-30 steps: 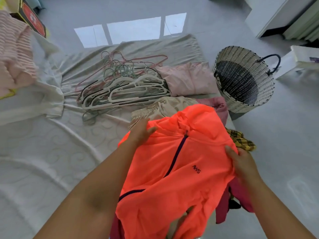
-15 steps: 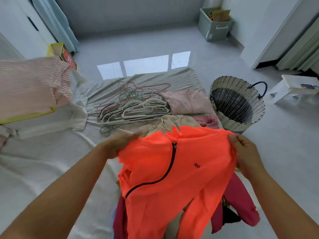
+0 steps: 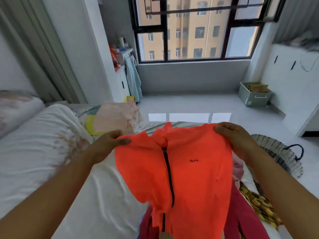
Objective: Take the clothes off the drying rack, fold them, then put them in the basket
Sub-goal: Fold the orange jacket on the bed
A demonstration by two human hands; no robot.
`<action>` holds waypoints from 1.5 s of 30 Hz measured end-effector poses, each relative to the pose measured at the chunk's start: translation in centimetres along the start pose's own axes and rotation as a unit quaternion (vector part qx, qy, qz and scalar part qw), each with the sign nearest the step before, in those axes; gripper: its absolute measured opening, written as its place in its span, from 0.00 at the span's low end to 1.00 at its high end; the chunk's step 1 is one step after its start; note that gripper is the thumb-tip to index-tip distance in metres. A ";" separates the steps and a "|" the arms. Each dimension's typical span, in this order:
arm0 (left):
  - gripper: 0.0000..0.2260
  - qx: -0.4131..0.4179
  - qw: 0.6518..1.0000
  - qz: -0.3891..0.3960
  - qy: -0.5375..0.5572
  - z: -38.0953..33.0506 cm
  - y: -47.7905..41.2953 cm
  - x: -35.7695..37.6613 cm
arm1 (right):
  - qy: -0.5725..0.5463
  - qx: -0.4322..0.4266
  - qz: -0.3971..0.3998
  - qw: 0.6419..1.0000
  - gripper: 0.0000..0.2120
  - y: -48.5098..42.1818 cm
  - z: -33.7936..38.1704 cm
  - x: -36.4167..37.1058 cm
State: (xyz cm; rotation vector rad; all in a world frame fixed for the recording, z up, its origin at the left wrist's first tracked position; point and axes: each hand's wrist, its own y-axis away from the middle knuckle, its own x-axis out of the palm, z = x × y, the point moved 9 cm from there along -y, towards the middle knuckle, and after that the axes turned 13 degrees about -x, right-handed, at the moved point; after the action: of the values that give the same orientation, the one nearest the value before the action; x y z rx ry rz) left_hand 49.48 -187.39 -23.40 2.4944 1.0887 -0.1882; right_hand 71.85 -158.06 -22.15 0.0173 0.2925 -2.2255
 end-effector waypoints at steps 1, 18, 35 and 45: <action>0.23 0.011 1.000 -0.018 0.008 -0.5 1.1 -1.5 | -0.002 -0.012 0.018 1.000 0.06 -0.1 1.2 1.0; 0.24 0.117 0.969 -0.047 -0.212 -3.9 8.7 -16.7 | 0.095 -0.113 -0.060 0.987 0.10 -2.1 10.2 11.6; 0.05 0.212 0.935 -0.206 -0.197 -0.3 6.8 -27.7 | 0.126 -0.074 -0.021 0.989 0.06 0.9 10.7 22.3; 0.07 0.111 0.979 -0.009 -0.168 0.0 6.1 -26.5 | 0.131 -0.087 -0.023 0.987 0.09 0.2 12.0 21.8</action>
State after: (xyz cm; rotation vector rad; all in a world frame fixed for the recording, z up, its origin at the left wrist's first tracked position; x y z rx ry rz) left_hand 35.72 -208.87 -14.00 2.5173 0.9914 -0.7448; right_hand 59.48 -177.68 -13.02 0.2121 0.6364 -2.2366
